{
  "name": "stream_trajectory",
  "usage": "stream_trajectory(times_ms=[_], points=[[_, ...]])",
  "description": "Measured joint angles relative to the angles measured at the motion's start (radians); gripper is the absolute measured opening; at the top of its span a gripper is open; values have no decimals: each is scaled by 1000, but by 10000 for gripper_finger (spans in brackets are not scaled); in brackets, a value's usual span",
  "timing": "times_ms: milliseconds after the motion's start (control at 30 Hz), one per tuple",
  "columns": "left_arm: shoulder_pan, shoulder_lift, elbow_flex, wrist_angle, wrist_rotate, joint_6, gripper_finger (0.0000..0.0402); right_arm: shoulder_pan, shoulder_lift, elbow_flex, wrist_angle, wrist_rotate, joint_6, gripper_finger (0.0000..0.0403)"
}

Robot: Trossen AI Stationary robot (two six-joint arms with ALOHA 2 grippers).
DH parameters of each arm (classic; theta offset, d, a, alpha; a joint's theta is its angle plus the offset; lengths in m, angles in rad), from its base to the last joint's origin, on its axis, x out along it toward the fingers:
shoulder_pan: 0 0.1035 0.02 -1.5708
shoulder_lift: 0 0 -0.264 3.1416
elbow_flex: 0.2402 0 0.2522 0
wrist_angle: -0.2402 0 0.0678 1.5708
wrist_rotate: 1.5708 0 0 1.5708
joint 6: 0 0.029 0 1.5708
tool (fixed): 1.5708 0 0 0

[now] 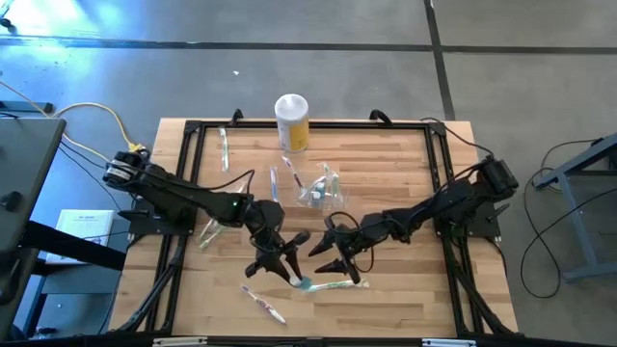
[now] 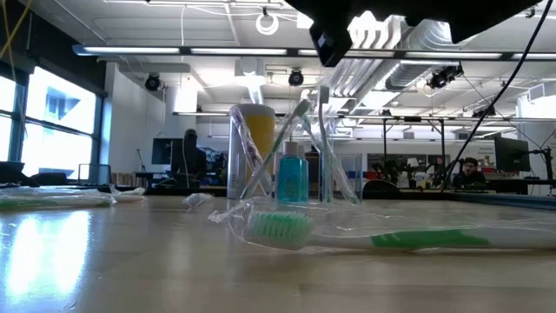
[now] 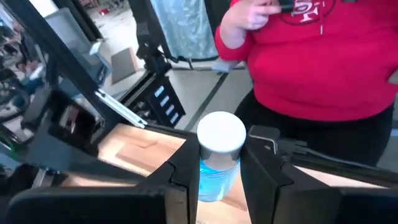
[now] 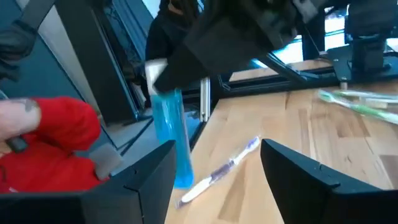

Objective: Pick & Place toothbrushing station
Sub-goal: Put the mouthwash into the middle section of the transparent organizer

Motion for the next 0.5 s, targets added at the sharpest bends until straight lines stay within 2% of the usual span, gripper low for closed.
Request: stream_trajectory(times_ms=[200,500], points=[[-1,20,41,-34,45,0,78,6,53,57,-3,-138,-98,225],[0,20,41,-28,36,21,78,4,52,102,-22,-141,-112,225]])
